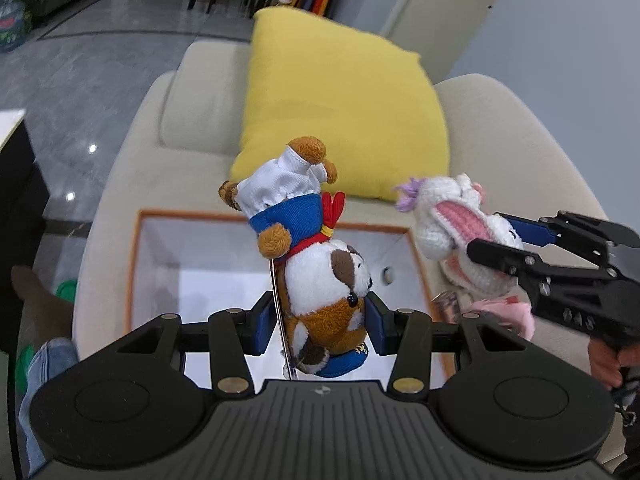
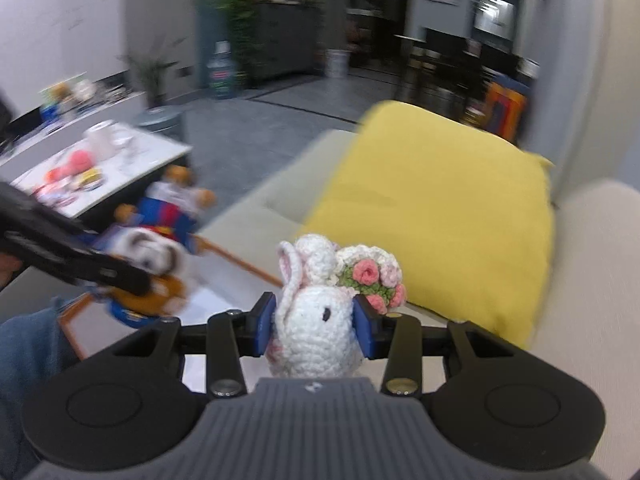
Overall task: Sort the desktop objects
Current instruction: 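Carry the dog with the left tool while the right tool carries the bunny into the box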
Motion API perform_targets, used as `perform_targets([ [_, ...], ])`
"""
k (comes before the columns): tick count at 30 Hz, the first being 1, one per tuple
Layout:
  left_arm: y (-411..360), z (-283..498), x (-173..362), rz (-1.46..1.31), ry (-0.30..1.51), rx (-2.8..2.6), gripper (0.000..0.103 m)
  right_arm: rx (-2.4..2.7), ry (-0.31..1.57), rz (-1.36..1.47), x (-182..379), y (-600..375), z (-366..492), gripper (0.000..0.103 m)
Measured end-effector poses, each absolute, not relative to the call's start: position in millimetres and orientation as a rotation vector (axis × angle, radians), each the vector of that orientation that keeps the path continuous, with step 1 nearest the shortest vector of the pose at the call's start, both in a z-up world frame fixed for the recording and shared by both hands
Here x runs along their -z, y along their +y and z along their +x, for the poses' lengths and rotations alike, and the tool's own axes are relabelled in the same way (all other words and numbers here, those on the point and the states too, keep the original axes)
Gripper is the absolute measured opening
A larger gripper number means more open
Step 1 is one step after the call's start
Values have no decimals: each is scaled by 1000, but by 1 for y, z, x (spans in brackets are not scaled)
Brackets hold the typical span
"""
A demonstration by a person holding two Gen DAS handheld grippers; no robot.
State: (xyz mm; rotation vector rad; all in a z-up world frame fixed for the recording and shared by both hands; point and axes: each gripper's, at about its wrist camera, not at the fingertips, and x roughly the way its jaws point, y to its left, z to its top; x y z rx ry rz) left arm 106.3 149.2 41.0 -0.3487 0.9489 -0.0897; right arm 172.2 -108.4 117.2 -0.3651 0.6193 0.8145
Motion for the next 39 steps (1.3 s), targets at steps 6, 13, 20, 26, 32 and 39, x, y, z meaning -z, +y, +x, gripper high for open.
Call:
perform_targets([
  [6, 177, 115, 4, -361, 1023, 86, 53, -893, 691, -471, -64, -42, 169, 44],
  [13, 190, 131, 36, -310, 1127, 124, 53, -911, 739, -579, -8, 3, 179, 44],
  [20, 192, 153, 69, -219, 1192, 135, 53, -909, 752, -593, 22, 19, 185, 44],
  [26, 186, 169, 83, -149, 1241, 134, 56, -956, 731, -641, 31, 33, 182, 52],
  [32, 182, 163, 86, -82, 1205, 145, 58, -984, 708, -682, 37, 32, 178, 58],
  [39, 169, 142, 73, 59, 1115, 115, 59, -1064, 792, -606, 31, 18, 182, 71],
])
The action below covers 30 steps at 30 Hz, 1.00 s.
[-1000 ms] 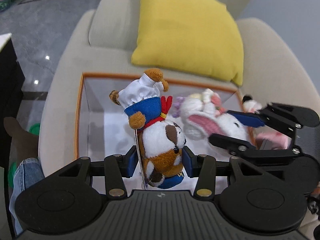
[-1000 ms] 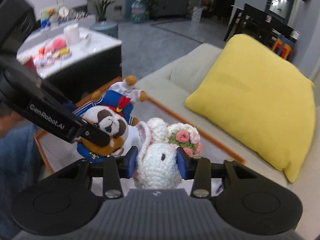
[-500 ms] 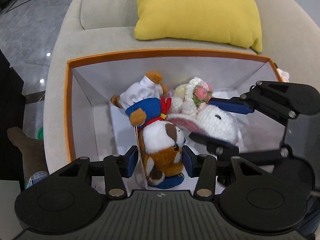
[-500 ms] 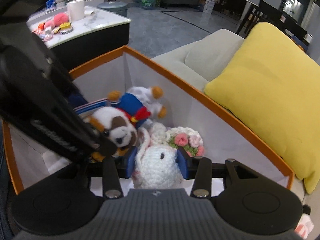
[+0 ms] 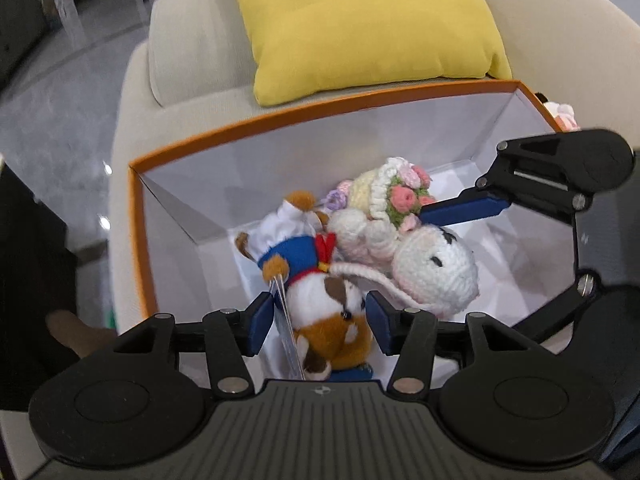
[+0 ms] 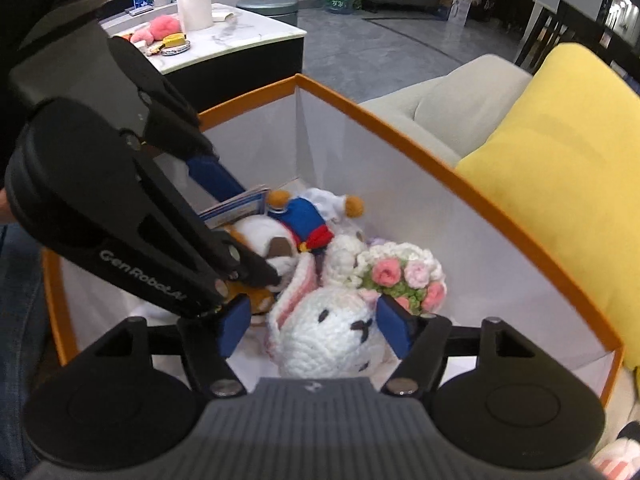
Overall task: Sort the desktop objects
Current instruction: 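Carry the dog with the left tool while the right tool carries the bunny into the box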
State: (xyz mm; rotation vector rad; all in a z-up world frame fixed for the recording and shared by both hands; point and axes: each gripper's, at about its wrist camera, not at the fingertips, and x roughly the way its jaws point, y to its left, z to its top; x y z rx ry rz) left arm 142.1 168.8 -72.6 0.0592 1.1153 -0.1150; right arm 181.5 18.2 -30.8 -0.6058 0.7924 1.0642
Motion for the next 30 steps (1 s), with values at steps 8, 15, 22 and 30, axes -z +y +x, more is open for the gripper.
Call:
perform_targets([
  [8, 166, 114, 61, 203, 1058, -3, 50, -1062, 920, -513, 24, 1, 191, 71],
  [15, 138, 90, 52, 280, 990, 168, 42, -1000, 986, -486, 23, -15, 197, 71],
  [22, 123, 112, 81, 326, 1098, 194, 42, -1013, 990, -638, 22, -16, 196, 71],
  [30, 149, 133, 89, 243, 1163, 89, 39, -1032, 1025, -782, 45, 6, 195, 63],
])
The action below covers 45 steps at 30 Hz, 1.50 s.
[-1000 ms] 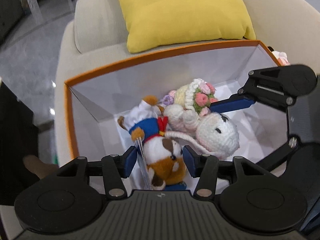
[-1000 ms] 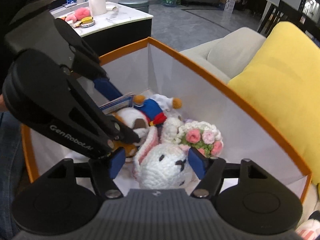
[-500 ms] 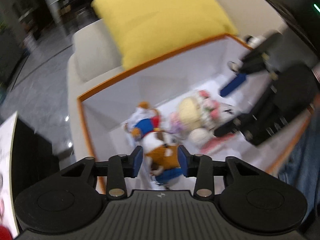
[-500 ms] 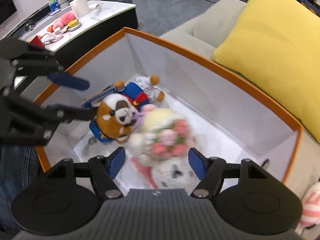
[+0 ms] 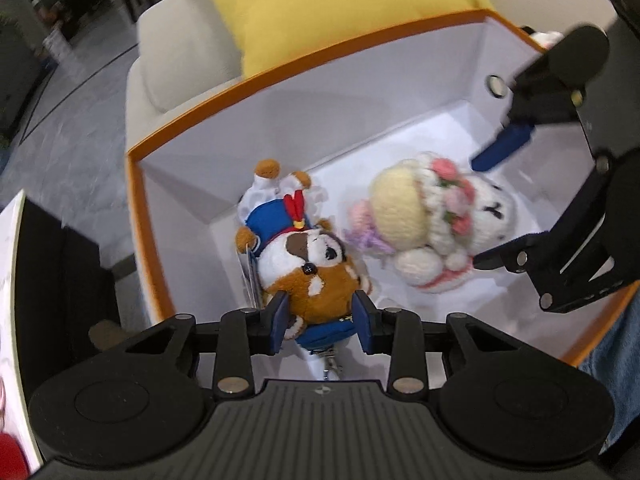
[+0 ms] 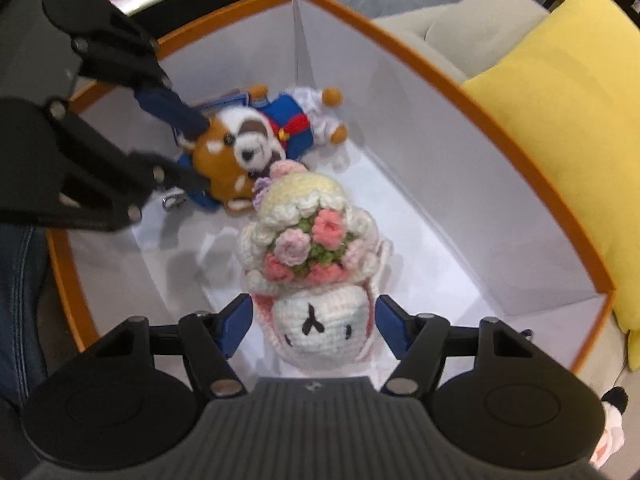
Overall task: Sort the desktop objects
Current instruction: 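Carry the dog with the left tool while the right tool carries the bunny into the box, then open both tools to release the dog and bunny inside the box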
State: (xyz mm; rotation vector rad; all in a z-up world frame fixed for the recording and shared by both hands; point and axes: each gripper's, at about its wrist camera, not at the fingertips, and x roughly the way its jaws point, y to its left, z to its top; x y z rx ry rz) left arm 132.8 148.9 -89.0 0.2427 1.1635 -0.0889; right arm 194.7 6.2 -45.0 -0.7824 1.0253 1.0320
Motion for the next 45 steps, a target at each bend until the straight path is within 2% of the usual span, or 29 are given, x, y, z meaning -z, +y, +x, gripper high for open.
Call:
perform_targets([
  [2, 154, 135, 90, 232, 1163, 75, 36, -990, 1073, -780, 54, 11, 200, 58],
  [4, 155, 135, 90, 215, 1153, 82, 35, -962, 1111, -735, 59, 14, 206, 58],
  [8, 159, 139, 90, 203, 1139, 71, 33, -896, 1203, -482, 61, 11, 226, 55],
  [13, 157, 138, 89, 247, 1110, 34, 30, -782, 1254, -190, 68, 2, 245, 54],
  [25, 170, 141, 80, 213, 1014, -51, 28, -696, 1317, 181, 78, 0, 252, 54],
  [37, 198, 107, 45, 84, 891, -60, 29, -715, 1324, 197, 65, -23, 235, 60],
  [39, 200, 97, 39, 81, 872, -88, 29, -712, 1309, 205, 58, -29, 232, 64],
  [43, 208, 87, 37, 58, 876, -98, 29, -726, 1271, 123, 49, -33, 229, 62],
  [45, 214, 87, 43, 22, 914, -92, 29, -738, 1244, 58, 46, -30, 225, 54],
])
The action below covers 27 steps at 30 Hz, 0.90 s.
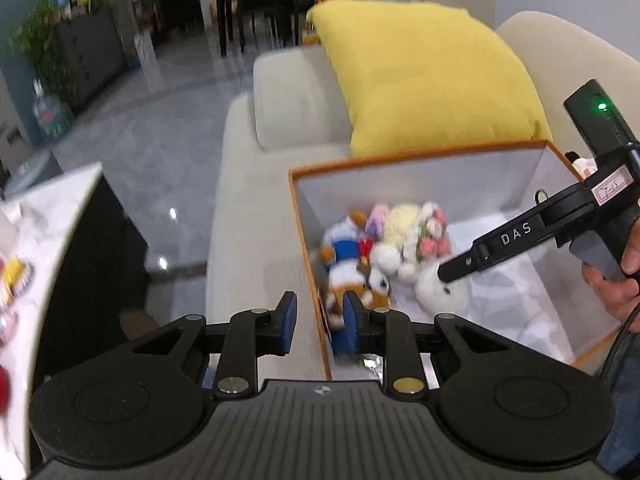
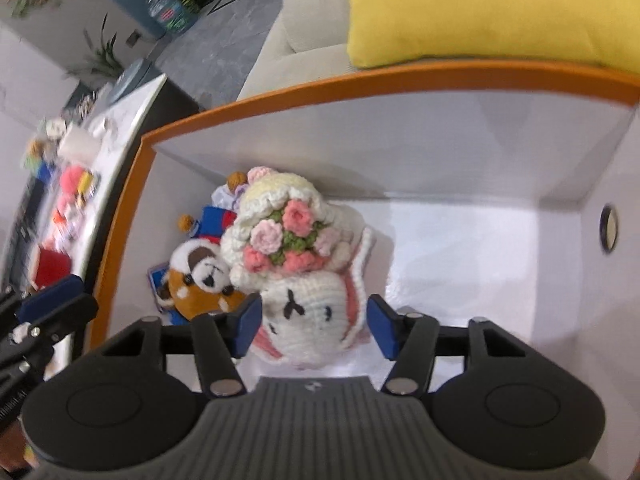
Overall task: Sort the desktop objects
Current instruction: 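Open both tools to release the dog and bunny inside the box, then withdraw both tools and move the right tool to the pink backpack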
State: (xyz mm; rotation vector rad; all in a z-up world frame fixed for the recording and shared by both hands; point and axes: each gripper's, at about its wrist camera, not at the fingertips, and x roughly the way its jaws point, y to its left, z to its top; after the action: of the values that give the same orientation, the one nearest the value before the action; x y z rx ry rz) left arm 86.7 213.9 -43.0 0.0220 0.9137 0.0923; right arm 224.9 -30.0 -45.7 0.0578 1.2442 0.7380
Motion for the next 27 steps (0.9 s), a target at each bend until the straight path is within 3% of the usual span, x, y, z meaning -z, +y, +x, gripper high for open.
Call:
perform_targets([
  [3, 216, 84, 51, 9, 941, -89, 29, -780, 1266, 66, 48, -28, 224, 44],
  [9, 211, 83, 59, -24, 943, -63, 24, -739, 1327, 151, 55, -20, 229, 41],
  [17, 209, 79, 60, -22, 939, -70, 24, -666, 1346, 315, 63, -22, 226, 41],
  [27, 209, 71, 41, -4, 891, -142, 24, -741, 1243, 143, 34, -30, 206, 46],
])
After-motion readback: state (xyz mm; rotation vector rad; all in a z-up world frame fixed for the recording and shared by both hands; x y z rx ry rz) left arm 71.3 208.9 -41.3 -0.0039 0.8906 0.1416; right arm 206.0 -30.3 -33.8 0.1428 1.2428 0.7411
